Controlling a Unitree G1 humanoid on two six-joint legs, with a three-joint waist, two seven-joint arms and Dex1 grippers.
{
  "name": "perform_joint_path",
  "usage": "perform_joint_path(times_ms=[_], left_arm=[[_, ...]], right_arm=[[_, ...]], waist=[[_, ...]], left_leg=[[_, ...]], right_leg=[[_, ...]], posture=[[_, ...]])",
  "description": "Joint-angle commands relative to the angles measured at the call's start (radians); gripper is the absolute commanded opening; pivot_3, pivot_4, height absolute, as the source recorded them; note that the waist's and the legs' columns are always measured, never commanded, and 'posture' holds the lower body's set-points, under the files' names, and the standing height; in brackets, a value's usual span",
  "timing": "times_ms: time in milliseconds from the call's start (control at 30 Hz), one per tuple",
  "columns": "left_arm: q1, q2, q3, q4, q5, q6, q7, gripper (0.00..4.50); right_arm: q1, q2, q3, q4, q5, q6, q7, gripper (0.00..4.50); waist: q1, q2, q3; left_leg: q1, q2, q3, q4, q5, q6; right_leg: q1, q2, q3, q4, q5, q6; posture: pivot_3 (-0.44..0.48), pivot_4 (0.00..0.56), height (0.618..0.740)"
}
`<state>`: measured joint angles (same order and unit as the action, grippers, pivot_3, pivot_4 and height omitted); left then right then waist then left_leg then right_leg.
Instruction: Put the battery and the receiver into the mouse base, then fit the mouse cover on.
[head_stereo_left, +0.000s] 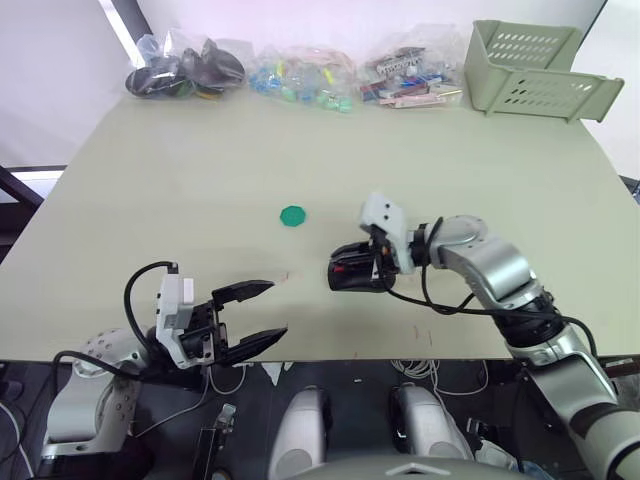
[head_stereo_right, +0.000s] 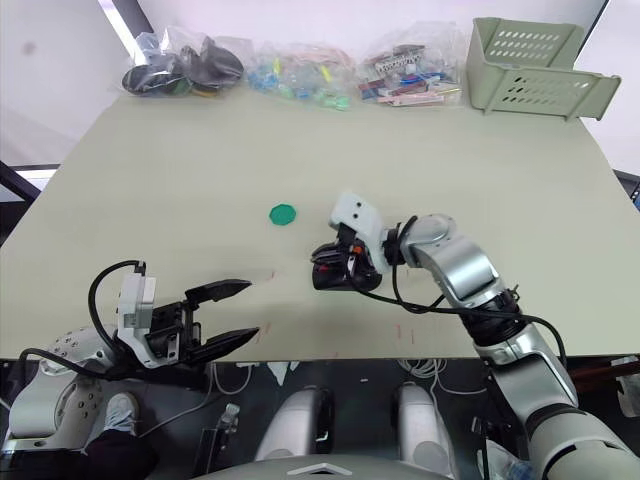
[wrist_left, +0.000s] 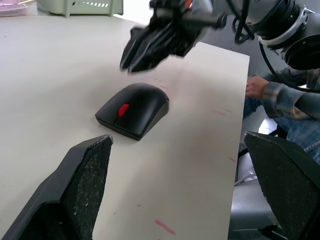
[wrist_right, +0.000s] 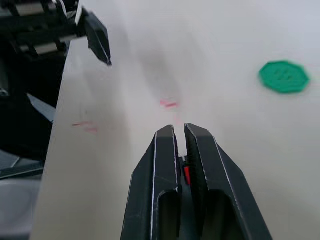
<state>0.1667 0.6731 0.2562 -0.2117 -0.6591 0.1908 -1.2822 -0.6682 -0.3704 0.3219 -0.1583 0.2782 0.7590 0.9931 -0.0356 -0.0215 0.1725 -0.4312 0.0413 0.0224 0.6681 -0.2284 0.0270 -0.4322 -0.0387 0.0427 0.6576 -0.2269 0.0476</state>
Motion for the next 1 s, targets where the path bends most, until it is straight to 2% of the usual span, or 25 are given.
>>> perform_joint_path(times_ms=[33, 233, 533, 633, 700, 800, 867, 1000], left_arm=[[0.01, -0.002, 0.003, -0.024, -0.006, -0.01, 0.002, 4.5], [0.014, -0.004, 0.004, -0.03, -0.012, -0.006, 0.006, 4.5], [-0.004, 0.005, 0.001, -0.021, -0.013, 0.002, -0.001, 4.5], [-0.02, 0.014, 0.003, -0.01, -0.012, 0.007, -0.007, 4.5], [-0.025, 0.015, 0.0, -0.01, -0.01, 0.009, -0.008, 4.5], [-0.033, 0.016, -0.002, -0.004, -0.01, 0.012, -0.009, 4.5], [-0.036, 0.016, -0.002, 0.002, -0.007, 0.009, -0.011, 4.5], [-0.041, 0.008, 0.001, 0.004, -0.011, 0.014, 0.001, 4.5]], right_arm=[[0.052, -0.038, -0.038, -0.08, 0.015, -0.029, -0.018, 0.33], [0.292, -0.032, -0.177, -0.163, 0.084, -0.148, -0.079, 0.33], [0.412, 0.072, -0.188, -0.11, 0.068, -0.227, -0.228, 0.33], [0.502, 0.113, -0.138, 0.033, -0.006, -0.333, -0.286, 0.33], [0.519, 0.115, -0.098, 0.126, -0.062, -0.401, -0.295, 0.33], [0.516, 0.127, -0.093, 0.157, -0.049, -0.414, -0.293, 0.33], [0.514, 0.124, -0.091, 0.155, -0.047, -0.431, -0.286, 0.33], [0.523, 0.128, -0.139, 0.077, 0.02, -0.443, -0.275, 0.33]], waist=[[0.0, 0.0, 0.0], [0.001, -0.001, 0.0], [-0.005, 0.0, 0.0], [-0.002, -0.001, 0.0], [-0.007, -0.002, -0.002], [-0.009, -0.004, -0.003], [-0.009, -0.004, -0.003], [-0.009, -0.004, -0.003]], left_leg=[[0.0, 0.0, 0.0, 0.0, 0.0, 0.0], [0.0, 0.0, 0.0, 0.0, 0.0, 0.0], [0.002, 0.001, 0.001, 0.0, 0.0, 0.0], [0.001, 0.001, 0.001, 0.0, 0.0, 0.0], [0.001, 0.001, 0.0, 0.0, 0.0, 0.0], [0.007, 0.001, 0.001, -0.001, 0.0, 0.0], [0.018, 0.003, 0.001, -0.001, 0.0, 0.0], [0.02, 0.009, 0.0, -0.002, -0.003, -0.005]], right_leg=[[0.0, 0.0, 0.0, 0.0, 0.0, 0.0], [0.0, 0.0, 0.001, 0.0, 0.0, 0.0], [0.0, 0.002, 0.002, 0.001, 0.0, 0.001], [0.0, 0.002, 0.001, 0.001, -0.001, 0.001], [0.001, 0.001, 0.001, 0.0, 0.0, 0.0], [0.004, 0.002, 0.005, 0.0, -0.001, 0.001], [0.012, 0.002, 0.006, 0.0, -0.003, 0.004], [0.013, -0.004, 0.004, -0.001, -0.002, 0.002]], posture=[[0.0, 0.15, 0.74], [0.0, 0.15, 0.74], [0.0, 0.15, 0.74], [0.0, 0.15, 0.74], [0.0, 0.15, 0.74], [0.0, 0.15, 0.74], [0.0, 0.15, 0.74], [0.0, 0.15, 0.74]])
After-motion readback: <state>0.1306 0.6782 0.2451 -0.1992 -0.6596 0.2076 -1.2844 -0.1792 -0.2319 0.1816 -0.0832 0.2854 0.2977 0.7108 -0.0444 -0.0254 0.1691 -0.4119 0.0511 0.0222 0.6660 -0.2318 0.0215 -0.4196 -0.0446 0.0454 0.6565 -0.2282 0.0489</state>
